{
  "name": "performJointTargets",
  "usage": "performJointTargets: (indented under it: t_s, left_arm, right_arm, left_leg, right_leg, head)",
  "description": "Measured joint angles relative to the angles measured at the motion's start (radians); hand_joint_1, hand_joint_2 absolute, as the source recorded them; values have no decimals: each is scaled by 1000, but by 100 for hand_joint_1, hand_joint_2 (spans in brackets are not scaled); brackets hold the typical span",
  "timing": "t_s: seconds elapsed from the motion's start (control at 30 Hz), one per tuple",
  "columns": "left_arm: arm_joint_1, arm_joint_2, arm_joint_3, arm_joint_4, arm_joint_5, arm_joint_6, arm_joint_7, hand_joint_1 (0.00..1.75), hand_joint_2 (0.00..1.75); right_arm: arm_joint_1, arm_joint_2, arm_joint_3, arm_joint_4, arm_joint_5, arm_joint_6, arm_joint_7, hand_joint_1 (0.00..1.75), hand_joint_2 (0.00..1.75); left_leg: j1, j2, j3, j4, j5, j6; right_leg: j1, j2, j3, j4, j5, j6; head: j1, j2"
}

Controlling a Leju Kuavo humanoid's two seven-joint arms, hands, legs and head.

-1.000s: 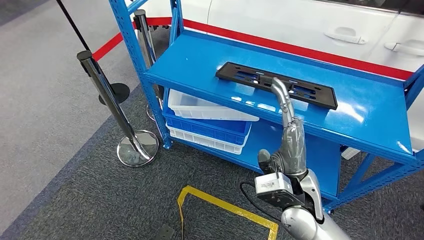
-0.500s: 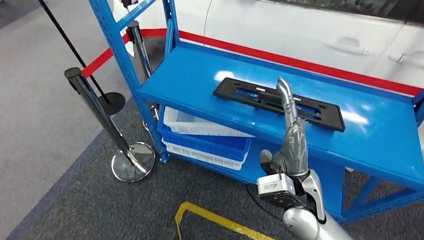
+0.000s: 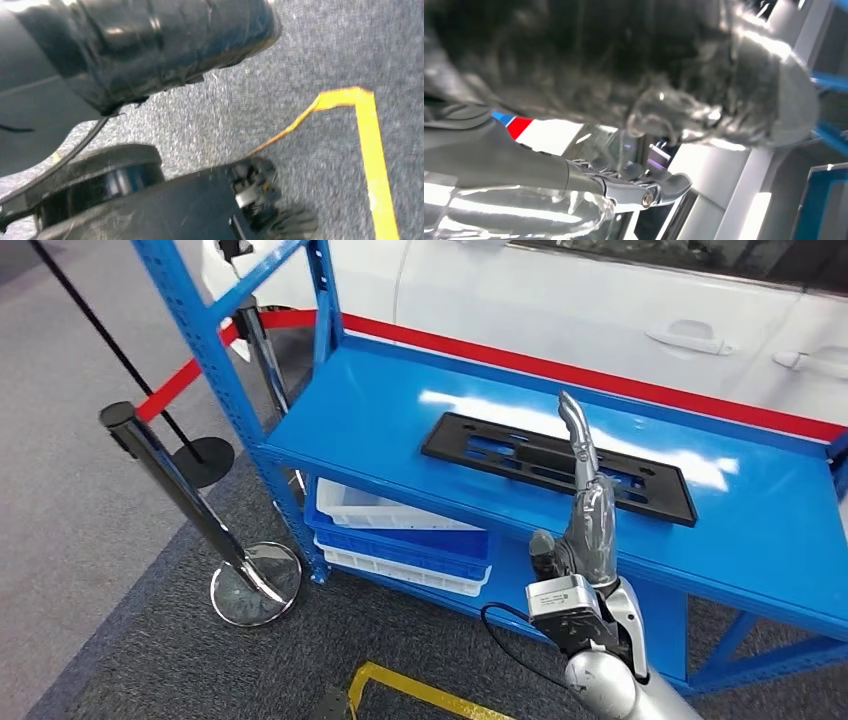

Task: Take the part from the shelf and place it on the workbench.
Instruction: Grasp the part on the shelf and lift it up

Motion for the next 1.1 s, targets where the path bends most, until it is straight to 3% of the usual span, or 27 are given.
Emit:
performJointTargets:
  t_s: [0.03,0.1,0.2,0.27,0.33,0.4,0.47,0.6,0.63,0.7,0.73,0.77,0.8,0.83,0.9,0.97,1.03,1.1]
  left_arm:
    - [0,0,0,0,0,-1,3,0,0]
    - [-2,0,0,0,-1,-2,5,0,0]
    - [-3,0,-2,0,-2,-4,10,0,0]
    - [-1,0,-3,2,-2,-7,14,0,0]
    - [-1,0,-4,3,-3,-8,16,0,0]
    - [-3,0,-5,4,-4,-9,17,0,0]
    - [-6,0,-7,4,-4,-11,23,0,0]
    - [-6,25,-8,10,1,-69,40,0,0]
    - [-7,40,-8,14,4,-101,32,0,0]
    - [-11,74,-8,23,9,-157,12,0,0]
    - [-12,90,-8,29,12,-177,4,0,0]
    - [-13,105,-8,35,13,-187,-2,0,0]
    - [-13,117,-8,40,12,-193,-4,0,0]
    - [-13,125,-8,43,10,-195,-5,0,0]
    - [-17,136,-8,48,-2,-195,0,0,0]
    - [-23,142,-9,50,-16,-195,7,0,0]
    - [-30,150,-13,51,-29,-197,14,0,0]
    - [-37,157,-17,54,-41,-202,19,0,0]
  right_arm:
    - [0,0,0,1,-3,0,-1,0,0]
    - [-1,0,0,1,-9,0,-4,0,0]
    - [-2,2,0,4,-12,0,-10,0,0]
    - [-1,2,0,8,-14,0,-12,0,0]
    - [-1,3,0,10,-17,1,-13,0,0]
    - [-1,3,0,12,-18,1,-14,0,0]
    - [-1,3,0,13,-23,2,-17,0,0]
    - [-12,2,0,18,-67,19,-52,0,0]
    - [-20,2,0,22,-81,25,-61,0,0]
    - [-34,3,0,30,-101,35,-74,0,0]
    - [-38,3,0,35,-107,38,-77,0,0]
    - [-40,3,0,40,-109,43,-78,0,0]
    - [-41,3,0,45,-110,49,-77,0,0]
    - [-44,3,1,48,-110,59,-76,0,0]
    - [-59,3,3,56,-119,91,-74,0,0]
    - [-81,5,10,70,-139,132,-82,0,87]
    - [-106,10,22,93,-154,169,-96,0,175]
    - [-136,19,37,120,-159,200,-105,0,175]
  left_leg:
    - [-1,6,1,3,-6,-5]
    - [3,-4,-8,32,-29,-18]
    - [14,-31,-88,187,-107,-36]
    - [19,-35,-137,263,-125,-42]
    - [21,-38,-127,209,-73,-42]
    - [21,-44,-80,80,-4,-39]
    - [18,-50,-56,11,18,-29]
    - [19,-48,-50,-6,40,-4]
    - [20,-46,-50,-11,45,2]
    - [18,-43,-52,-14,49,7]
    - [16,-42,-53,-14,49,7]
    - [15,-41,-54,-13,49,8]
    - [13,-41,-54,-12,49,8]
    - [12,-41,-55,-10,49,8]
    - [8,-41,-56,-5,48,5]
    - [5,-40,-62,-1,49,-3]
    - [5,-37,-66,-2,53,-13]
    - [6,-41,-76,18,38,-24]
  right_leg:
    - [-2,10,2,0,9,-5]
    - [-7,32,6,-5,14,-12]
    - [-12,61,7,-7,15,-16]
    - [-13,77,8,-7,14,-17]
    - [-16,89,11,-6,13,-17]
    - [-17,98,14,-5,11,-12]
    - [-16,101,12,-4,10,-2]
    - [-16,90,5,9,-6,19]
    - [-15,81,-10,43,-31,20]
    - [-14,71,-59,162,-100,20]
    - [-14,70,-82,221,-124,20]
    - [-14,70,-91,251,-129,20]
    - [-14,70,-84,246,-117,18]
    - [-14,69,-58,204,-91,15]
    - [-9,62,13,74,-41,5]
    - [-2,54,49,-1,-26,-2]
    - [-1,56,50,-12,-23,-7]
    - [-7,58,51,-20,-13,-15]
  head:
    - [0,0]
    - [-1,0]
    - [-4,0]
    - [-4,0]
    - [-4,0]
    - [-4,0]
    - [-3,0]
    - [-1,0]
    - [0,0]
    - [2,0]
    - [3,0]
    - [3,0]
    - [3,0]
    - [3,0]
    - [3,0]
    - [2,0]
    - [2,0]
    - [1,0]
